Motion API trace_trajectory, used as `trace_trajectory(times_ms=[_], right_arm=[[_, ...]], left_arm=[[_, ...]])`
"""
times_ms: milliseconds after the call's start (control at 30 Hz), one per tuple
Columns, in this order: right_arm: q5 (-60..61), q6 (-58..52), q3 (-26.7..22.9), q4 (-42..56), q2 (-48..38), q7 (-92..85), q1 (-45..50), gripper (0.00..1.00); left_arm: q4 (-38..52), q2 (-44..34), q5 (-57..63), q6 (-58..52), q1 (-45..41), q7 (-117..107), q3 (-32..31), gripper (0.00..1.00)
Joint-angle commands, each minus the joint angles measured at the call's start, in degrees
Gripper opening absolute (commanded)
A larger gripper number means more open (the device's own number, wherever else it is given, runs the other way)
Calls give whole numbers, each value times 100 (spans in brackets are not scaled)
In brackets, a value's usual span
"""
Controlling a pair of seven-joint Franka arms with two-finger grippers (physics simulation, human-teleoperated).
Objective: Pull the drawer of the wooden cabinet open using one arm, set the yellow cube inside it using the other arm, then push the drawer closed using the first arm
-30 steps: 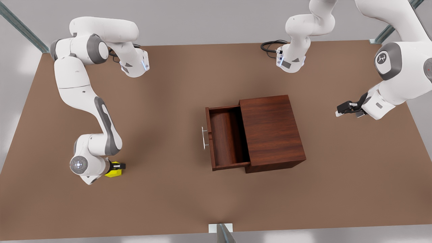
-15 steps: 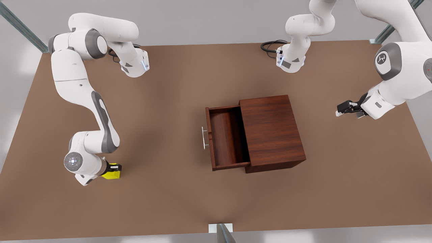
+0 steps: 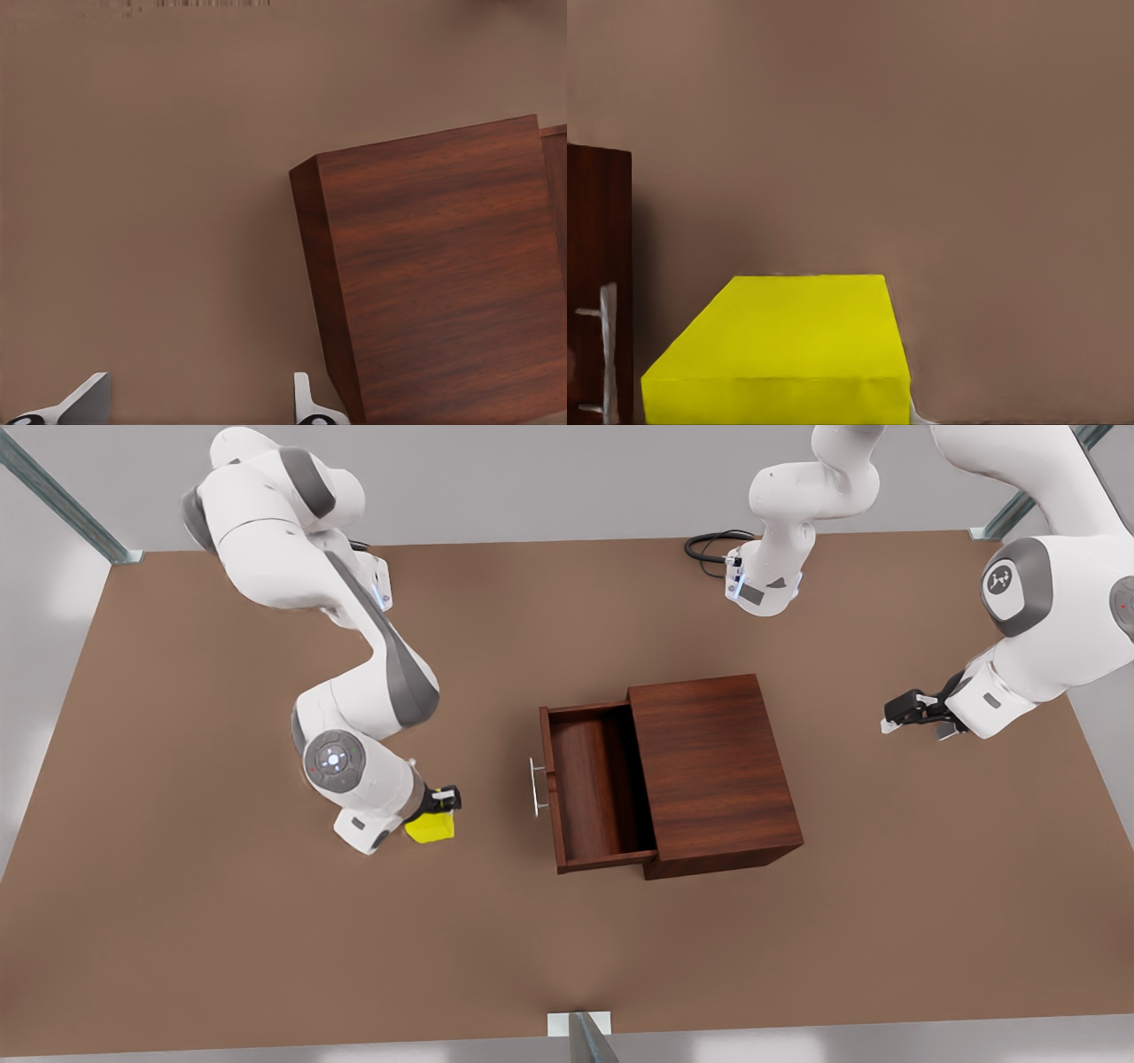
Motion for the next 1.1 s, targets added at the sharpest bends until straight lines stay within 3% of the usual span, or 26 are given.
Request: trace_trajectory(times_ms=[0,267,600,633,667,800,867,900,1000,1067], right_arm=[[198,-769,22,197,53,4293,346,60],[207,-479,391,1348,976,7105,1489,61],[198,-84,373,1806,1574,7449,1946,62],[198,-84,373,1806,1574,7457,1946,64],[198,-40,373,1806,1582,7458,1946,97],[189,-13,347,1806,1582,7449,1946,100],[137,-478,364,1797,1372,7046,1446,100],[110,-1304,364,1788,1090,6088,822,100],[-303,-2465,417,1622,396,2497,-1294,100],[-628,-2300,417,595,-324,-290,-2447,100]], left_arm=[[2,-6,0,22,17,94,2,100],[-33,-50,9,-119,26,103,2,100],[-15,-50,27,-110,17,103,-15,100],[-15,-50,27,-110,17,103,-15,100],[-15,-50,27,-110,17,103,-15,100],[-15,-50,27,-93,17,103,-15,100],[-7,-41,27,-84,-1,94,-33,100],[169,3,35,-66,-115,94,-50,100],[1213,99,185,-637,-904,-1089,-94,100],[1591,152,334,-664,-2047,-3259,-103,100]])
